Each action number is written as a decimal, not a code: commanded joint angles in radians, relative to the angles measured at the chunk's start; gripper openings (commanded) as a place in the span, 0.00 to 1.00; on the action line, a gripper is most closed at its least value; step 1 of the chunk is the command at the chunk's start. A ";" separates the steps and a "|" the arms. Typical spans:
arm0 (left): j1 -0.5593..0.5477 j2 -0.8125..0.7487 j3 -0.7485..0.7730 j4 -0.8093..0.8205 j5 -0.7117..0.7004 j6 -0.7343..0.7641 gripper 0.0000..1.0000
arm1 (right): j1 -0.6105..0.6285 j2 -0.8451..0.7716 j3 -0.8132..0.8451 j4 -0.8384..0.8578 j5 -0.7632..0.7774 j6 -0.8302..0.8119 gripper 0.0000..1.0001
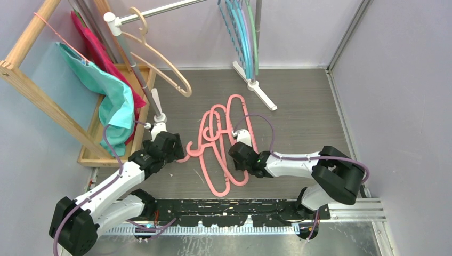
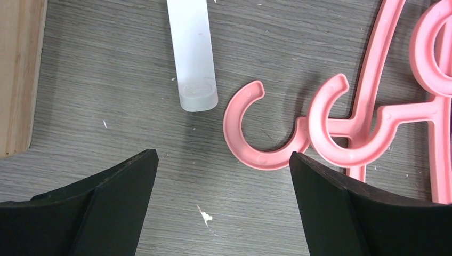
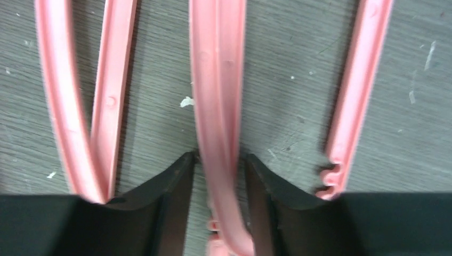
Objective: Organize the hangers
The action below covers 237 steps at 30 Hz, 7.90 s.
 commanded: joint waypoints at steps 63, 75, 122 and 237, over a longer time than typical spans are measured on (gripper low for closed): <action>-0.002 -0.157 0.069 -0.123 -0.032 -0.005 0.98 | -0.092 -0.168 0.541 0.517 -0.496 0.376 0.01; -0.002 -0.184 0.069 -0.140 -0.043 0.006 0.98 | -0.093 0.081 0.847 0.508 -0.492 0.378 0.01; -0.002 -0.182 0.086 -0.118 -0.036 0.001 0.98 | -0.042 0.507 1.254 0.331 -0.644 0.411 0.01; -0.002 -0.159 0.120 -0.196 -0.060 -0.022 0.98 | 0.014 -0.477 0.404 0.027 -0.440 0.112 0.01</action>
